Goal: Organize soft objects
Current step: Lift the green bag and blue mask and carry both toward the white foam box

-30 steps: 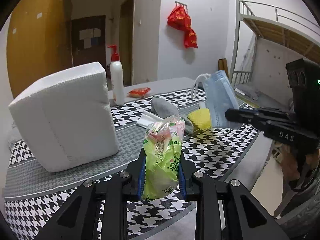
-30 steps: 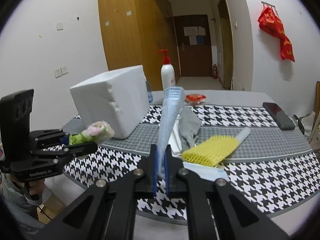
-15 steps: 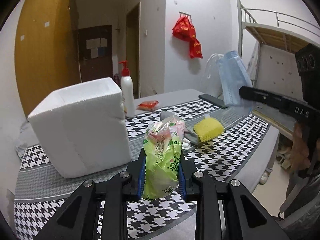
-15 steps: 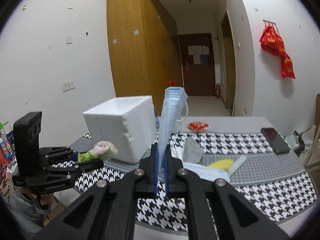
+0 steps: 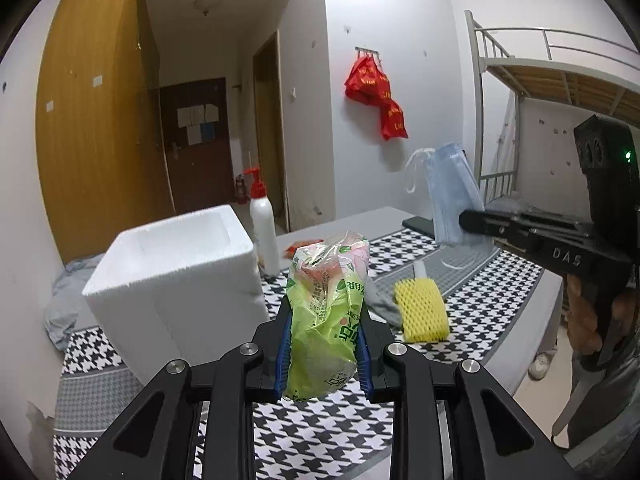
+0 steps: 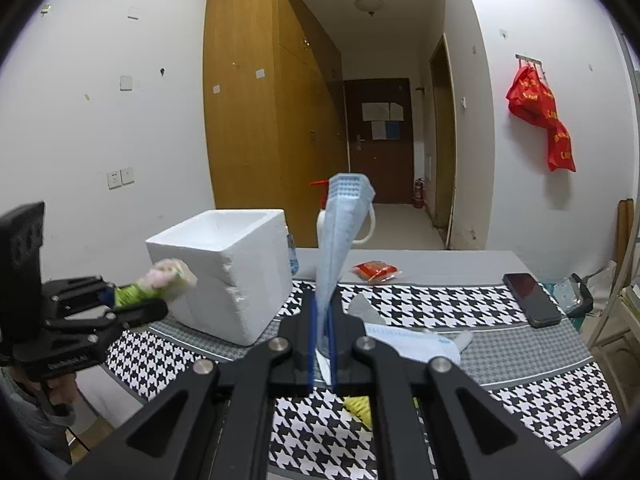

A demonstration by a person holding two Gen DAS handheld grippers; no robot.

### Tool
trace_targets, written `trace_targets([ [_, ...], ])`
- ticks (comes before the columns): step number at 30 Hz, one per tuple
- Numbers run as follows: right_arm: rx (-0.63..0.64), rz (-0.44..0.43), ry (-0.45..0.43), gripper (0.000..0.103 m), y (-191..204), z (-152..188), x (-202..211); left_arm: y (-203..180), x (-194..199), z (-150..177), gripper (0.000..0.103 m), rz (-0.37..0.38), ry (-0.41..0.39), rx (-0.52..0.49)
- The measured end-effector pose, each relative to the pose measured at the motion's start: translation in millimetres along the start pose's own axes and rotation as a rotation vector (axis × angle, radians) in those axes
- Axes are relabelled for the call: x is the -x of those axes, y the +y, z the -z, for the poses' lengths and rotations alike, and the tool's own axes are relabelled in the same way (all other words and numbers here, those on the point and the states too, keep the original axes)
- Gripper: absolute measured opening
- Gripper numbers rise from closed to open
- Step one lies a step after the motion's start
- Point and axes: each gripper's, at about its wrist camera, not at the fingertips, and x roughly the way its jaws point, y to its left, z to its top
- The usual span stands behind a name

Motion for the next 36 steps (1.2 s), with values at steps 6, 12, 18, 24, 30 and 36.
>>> trace_targets([
  [6,-0.006,-0.004,0.005,0.008,-4.3,-1.8,-3.7,2.9,0.4,-6.8,0.028,-0.033,-0.021,-0.001],
  [12,-0.009,-0.017,0.008,0.008,-1.1,-5.5,-9.1,5.7,2.7,-13.1,0.028,-0.118,-0.056,-0.009],
  [18,0.015,-0.054,0.013,0.008,10.1,-10.0,-15.7,15.5,3.6,-16.0,0.028,-0.187,-0.064,0.02],
  [24,0.031,-0.098,0.014,0.008,21.1,-12.5,-23.7,25.7,11.9,-15.9,0.028,-0.259,-0.075,0.046],
  [30,0.042,-0.144,0.027,0.008,32.9,-18.0,-35.3,35.4,25.4,-15.3,0.028,-0.291,-0.089,0.063],
  [36,0.073,-0.17,0.032,0.008,47.4,-26.8,-43.8,44.8,27.2,-18.6,0.028,-0.323,-0.089,0.065],
])
